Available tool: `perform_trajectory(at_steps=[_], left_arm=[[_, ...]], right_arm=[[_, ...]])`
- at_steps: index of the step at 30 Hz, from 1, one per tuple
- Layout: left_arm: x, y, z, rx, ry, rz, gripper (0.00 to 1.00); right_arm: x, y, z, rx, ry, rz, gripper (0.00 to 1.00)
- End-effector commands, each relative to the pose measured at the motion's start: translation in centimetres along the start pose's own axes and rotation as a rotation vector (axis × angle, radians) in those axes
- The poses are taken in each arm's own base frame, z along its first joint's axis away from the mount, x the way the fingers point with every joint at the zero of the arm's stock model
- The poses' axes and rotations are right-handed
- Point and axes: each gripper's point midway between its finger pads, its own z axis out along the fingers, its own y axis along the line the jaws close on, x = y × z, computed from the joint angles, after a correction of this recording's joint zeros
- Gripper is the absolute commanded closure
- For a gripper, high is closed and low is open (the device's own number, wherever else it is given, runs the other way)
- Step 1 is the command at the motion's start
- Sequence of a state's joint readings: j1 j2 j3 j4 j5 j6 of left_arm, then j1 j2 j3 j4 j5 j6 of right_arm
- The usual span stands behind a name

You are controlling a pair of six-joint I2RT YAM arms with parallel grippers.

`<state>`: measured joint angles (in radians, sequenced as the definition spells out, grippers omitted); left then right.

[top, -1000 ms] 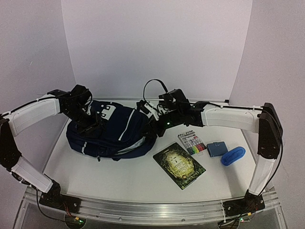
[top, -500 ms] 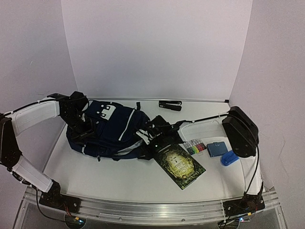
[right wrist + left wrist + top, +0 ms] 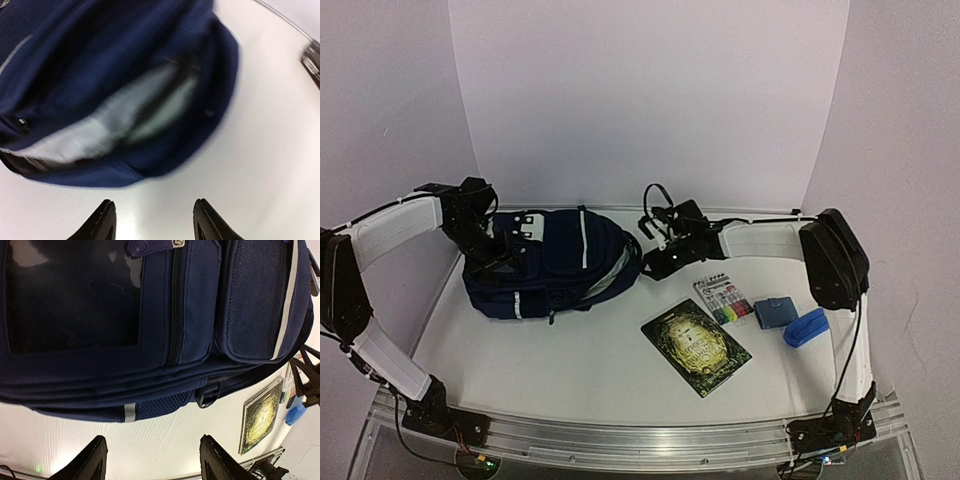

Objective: Pack the student bag
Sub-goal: Adjust the student bag at the center of the board.

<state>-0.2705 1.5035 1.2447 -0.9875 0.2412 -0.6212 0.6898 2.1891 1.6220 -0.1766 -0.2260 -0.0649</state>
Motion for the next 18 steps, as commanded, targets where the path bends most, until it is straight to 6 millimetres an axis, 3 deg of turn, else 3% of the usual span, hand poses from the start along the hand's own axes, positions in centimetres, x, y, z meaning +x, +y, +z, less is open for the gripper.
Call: perform_trajectory(at_steps=[1, 4, 8, 12, 18], left_arm=[[-1.7, -0.4, 0.3, 0.017, -0.015, 0.03, 0.36], [-1.6, 0.4, 2.8, -0.005, 0.033, 0.026, 0.37], [-0.1, 0.3, 5.7, 0.043, 0.126, -0.01, 0.51], [0.6, -0.6, 6.1, 0.097, 0.143, -0.051, 0.63], [1.3, -2.4, 6.6, 0.15, 0.172, -0.081, 0.7]], right_arm=[[-4.0, 3.3, -6.7, -0.098, -0.124, 0.008, 0.42], [-3.3, 5.2, -7.6, -0.141, -0.112, 0.06, 0.4], [-2.5, 10.1, -6.7, -0.188, -0.088, 0.024, 0.39], [-1.6, 14.3, -4.5, -0.226, -0.058, 0.002, 0.37], [-2.0, 18.7, -1.7, -0.27, -0.074, -0.012, 0.36]])
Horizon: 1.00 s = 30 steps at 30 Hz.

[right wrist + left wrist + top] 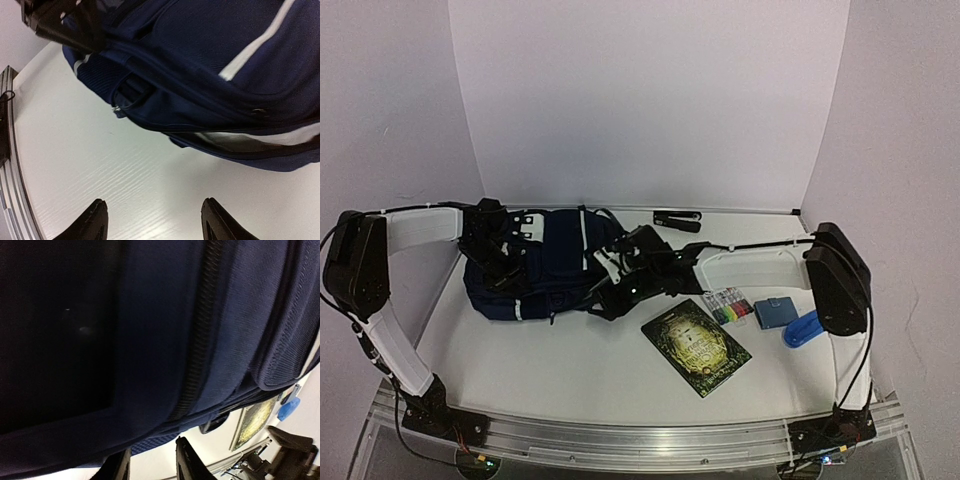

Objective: Pack the student bag
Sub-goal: Adjust the student bag at the center of the board, then zip the student bag at the center of the board.

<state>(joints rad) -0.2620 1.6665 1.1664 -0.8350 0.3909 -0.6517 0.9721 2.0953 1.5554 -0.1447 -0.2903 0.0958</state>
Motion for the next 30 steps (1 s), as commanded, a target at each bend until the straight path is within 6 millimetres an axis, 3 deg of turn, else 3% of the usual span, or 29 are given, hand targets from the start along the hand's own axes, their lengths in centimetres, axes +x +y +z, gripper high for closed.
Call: perform_trajectory(at_steps=[1, 14, 30], left_arm=[[0.5, -2.4, 0.6, 0.093, 0.02, -0.014, 0.7], [-0.3, -3.3, 0.4, 0.095, 0.025, -0.024, 0.69], [-0.1, -2.7, -0.1, 0.048, 0.039, -0.011, 0.69]], right_arm=[[-2.6, 1.4, 2.0, -0.009, -0.071, 0.024, 0.36], [-1.6, 5.0, 8.3, 0.008, -0.136, 0.086, 0.38], [-2.9, 3.6, 13.0, 0.095, -0.266, 0.073, 0.51]])
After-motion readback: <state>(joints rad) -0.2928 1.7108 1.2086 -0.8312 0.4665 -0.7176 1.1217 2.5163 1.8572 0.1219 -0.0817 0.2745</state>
